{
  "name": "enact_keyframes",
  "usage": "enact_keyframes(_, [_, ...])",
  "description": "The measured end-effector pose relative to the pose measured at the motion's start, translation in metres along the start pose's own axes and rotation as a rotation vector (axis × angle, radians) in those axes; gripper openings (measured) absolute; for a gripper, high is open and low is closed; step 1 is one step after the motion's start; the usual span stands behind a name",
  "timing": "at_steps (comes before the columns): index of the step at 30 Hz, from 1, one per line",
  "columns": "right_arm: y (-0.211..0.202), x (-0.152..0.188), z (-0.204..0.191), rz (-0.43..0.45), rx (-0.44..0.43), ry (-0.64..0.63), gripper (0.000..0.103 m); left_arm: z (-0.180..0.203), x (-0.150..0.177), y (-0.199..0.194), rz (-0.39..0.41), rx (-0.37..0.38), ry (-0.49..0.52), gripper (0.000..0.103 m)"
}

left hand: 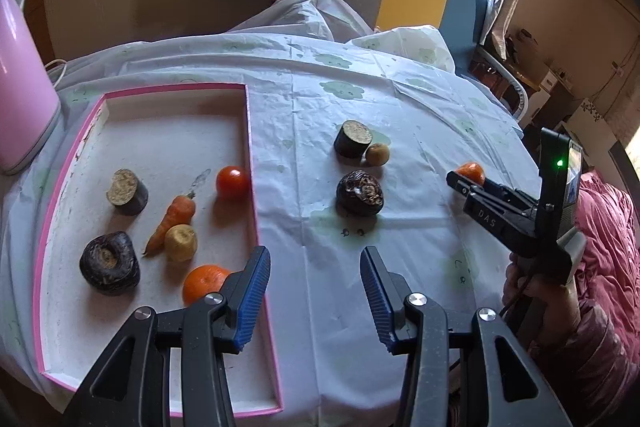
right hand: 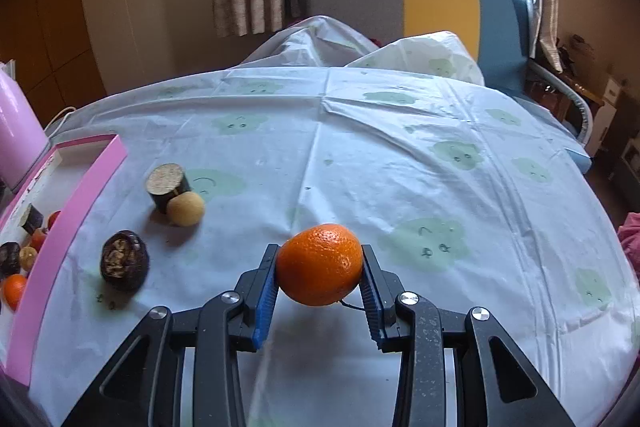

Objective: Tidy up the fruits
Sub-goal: 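Close the right tool around the mandarin on the cloth, then grasp the small brown potato with the left tool while the right tool holds the mandarin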

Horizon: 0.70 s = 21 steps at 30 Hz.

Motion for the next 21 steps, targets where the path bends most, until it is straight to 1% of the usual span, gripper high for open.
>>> enact_keyframes(3, [0.007, 0.010, 0.013, -0.031, -0.012, 0.053, 0.039, 0.015, -0.012, 0.009, -0.011, 0.031, 0.016, 0.043])
enact_keyframes(4, [0.007, 0.011, 0.015, -0.025, -0.021, 0.067, 0.039, 0.021, -0.015, 0.012, -0.012, 0.043, 0.021, 0.040])
enact_keyframes(8, [0.008, 0.010, 0.015, -0.026, -0.017, 0.063, 0.040, 0.039, -0.028, 0.027, -0.037, 0.091, 0.027, 0.034])
enact_keyframes(10, [0.010, 0.010, 0.016, -0.023, -0.020, 0.066, 0.040, 0.046, -0.032, 0.035, -0.055, 0.104, 0.018, 0.034])
enact_keyframes(13, [0.009, 0.011, 0.015, -0.018, -0.027, 0.071, 0.040, 0.055, -0.042, 0.048, -0.061, 0.086, 0.038, 0.034])
enact_keyframes(16, [0.009, 0.013, 0.016, -0.017, -0.046, 0.085, 0.040, 0.061, -0.050, 0.061, -0.081, 0.095, 0.027, 0.034])
enact_keyframes(18, [0.010, 0.013, 0.016, -0.013, -0.058, 0.093, 0.040, 0.063, -0.055, 0.071, -0.094, 0.077, 0.023, 0.034])
enact_keyframes(21, [0.010, 0.013, 0.016, -0.007, -0.067, 0.100, 0.040, 0.067, -0.061, 0.086, -0.117, 0.074, -0.001, 0.034])
Point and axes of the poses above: each gripper's, at about its wrist camera, not at the fingertips, and y roughly the way its jaws point, z to its right, x to its underside, the point moved 10 cm from there along y, roughly the way its jaws point, and after that the axes turned 4 degrees about -x, right-handed, at the moved point
